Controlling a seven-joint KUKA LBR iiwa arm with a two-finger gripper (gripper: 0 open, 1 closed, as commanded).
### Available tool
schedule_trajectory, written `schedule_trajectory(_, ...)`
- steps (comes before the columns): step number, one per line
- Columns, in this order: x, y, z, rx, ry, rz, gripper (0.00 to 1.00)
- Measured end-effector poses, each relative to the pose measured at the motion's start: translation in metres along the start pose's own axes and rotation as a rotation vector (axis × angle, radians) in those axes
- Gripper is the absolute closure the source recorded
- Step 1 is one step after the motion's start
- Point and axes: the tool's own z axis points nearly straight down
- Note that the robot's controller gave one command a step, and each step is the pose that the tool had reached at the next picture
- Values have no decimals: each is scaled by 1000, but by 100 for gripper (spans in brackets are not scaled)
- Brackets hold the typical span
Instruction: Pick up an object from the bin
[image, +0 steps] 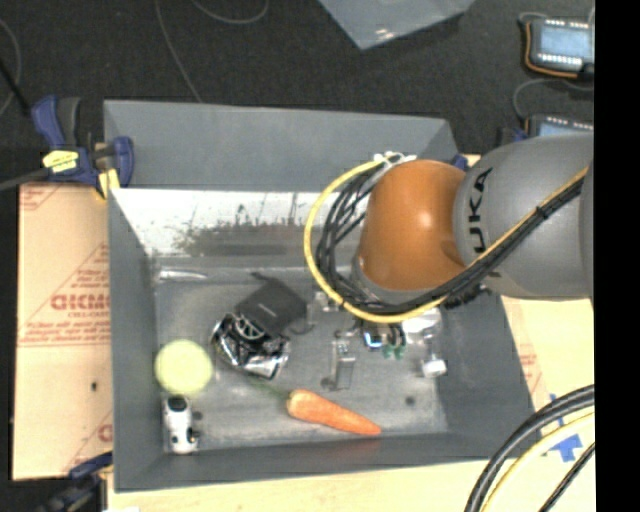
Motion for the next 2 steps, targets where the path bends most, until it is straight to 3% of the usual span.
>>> schedule_trajectory(1,-2,0,-4,0,-8,1,0)
schedule_trajectory(2,41,1,63,-1,-8,-11,0)
